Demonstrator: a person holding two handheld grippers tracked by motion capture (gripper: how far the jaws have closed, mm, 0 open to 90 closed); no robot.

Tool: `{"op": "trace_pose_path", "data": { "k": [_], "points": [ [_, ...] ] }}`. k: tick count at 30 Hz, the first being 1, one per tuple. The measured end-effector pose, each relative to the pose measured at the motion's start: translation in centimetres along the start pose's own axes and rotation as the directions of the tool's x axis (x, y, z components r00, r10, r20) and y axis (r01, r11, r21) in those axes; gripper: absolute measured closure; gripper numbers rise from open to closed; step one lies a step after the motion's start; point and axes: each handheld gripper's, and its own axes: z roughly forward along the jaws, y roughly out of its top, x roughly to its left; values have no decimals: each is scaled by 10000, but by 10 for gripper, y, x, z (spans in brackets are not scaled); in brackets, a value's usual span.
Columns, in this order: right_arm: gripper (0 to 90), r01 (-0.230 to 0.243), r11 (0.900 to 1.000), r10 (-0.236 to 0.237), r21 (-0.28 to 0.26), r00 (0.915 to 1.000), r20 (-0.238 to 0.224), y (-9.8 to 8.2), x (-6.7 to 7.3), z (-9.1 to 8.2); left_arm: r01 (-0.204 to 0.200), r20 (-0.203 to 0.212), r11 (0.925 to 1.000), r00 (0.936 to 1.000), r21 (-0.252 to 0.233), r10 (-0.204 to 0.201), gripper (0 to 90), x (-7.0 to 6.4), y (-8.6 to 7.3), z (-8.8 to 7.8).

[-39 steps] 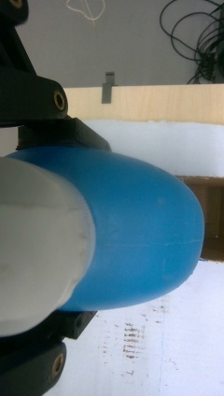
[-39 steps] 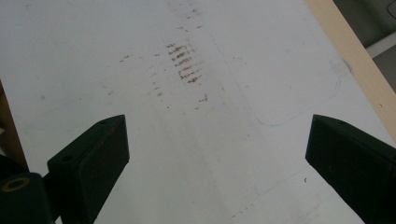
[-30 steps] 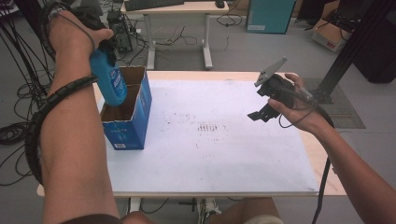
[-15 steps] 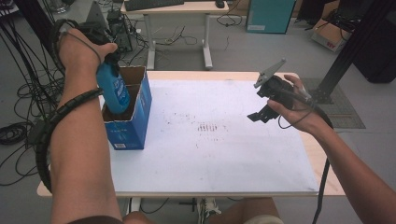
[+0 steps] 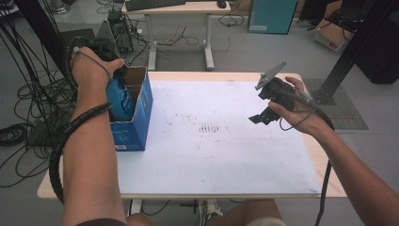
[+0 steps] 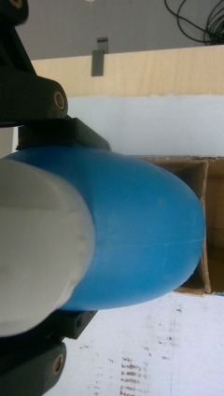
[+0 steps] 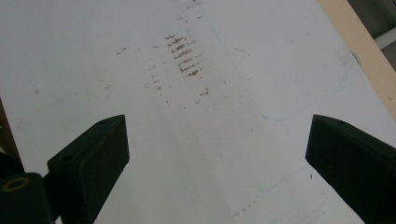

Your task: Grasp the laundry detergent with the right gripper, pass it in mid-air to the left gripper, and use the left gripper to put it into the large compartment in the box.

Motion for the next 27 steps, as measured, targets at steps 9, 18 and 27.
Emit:
{"op": "trace_pose_path", "data": {
  "k": [9,18,27],
  "points": [
    [62,-9,10000,9,25,10000,-5,-1,0,3,-197,-88,9998,9998,-61,197,373,0,-2,21],
    [62,-35,10000,35,40,10000,36,-5,-1,6,-251,-62,9997,9997,45,252,373,2,-7,46],
    [62,-51,10000,50,76,10000,64,-6,-2,7,-506,-122,9984,9986,260,509,372,-1,-9,62]
  ]
}}
